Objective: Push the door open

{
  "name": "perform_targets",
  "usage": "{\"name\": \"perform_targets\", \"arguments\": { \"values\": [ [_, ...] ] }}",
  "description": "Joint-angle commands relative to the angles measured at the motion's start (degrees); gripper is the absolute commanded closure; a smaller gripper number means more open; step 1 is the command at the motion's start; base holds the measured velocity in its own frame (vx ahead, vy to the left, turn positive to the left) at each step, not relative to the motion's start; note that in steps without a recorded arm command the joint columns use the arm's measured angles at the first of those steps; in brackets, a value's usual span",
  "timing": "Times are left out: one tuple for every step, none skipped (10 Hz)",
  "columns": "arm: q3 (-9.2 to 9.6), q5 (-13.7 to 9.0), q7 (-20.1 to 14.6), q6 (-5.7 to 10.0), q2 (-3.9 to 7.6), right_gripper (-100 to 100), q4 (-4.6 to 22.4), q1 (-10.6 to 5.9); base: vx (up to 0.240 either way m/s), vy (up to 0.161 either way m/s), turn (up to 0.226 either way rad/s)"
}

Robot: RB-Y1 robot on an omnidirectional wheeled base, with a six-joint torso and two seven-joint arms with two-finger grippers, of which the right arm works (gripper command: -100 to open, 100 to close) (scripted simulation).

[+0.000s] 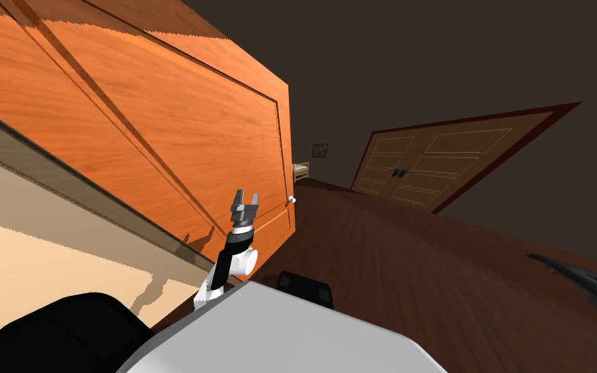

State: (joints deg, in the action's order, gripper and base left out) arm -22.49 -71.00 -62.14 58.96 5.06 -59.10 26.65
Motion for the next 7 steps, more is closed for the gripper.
{"name": "perform_targets", "arguments": {
  "values": [
    [-1.42,-1.1,-0.2,0.82,0.28,100,1.2,0.31,0.195,-0.175,-0.086],
    [-1.69,-1.4,-0.2,0.91,0.22,100,1.2,0.38,0.128,-0.156,-0.031],
    [-2.17,-1.9,-0.1,1.08,0.13,100,1.4,0.52,0.113,-0.156,-0.023],
    [-2.58,-2.3,-0.1,1.23,0.04,100,1.5,0.64,0.129,-0.157,-0.042],
    [-2.88,-2.6,-0.1,1.34,-0.03,100,1.6,0.72,0.113,-0.177,-0.036],
    [-2.38,-2.2,-0.7,1.37,0.12,100,2.7,0.14,0.044,-0.086,-0.006],
    [-3.25,-3.2,-0.6,1.75,0.24,100,2.9,0.44,0.065,-0.148,-0.04]
  ]
}}
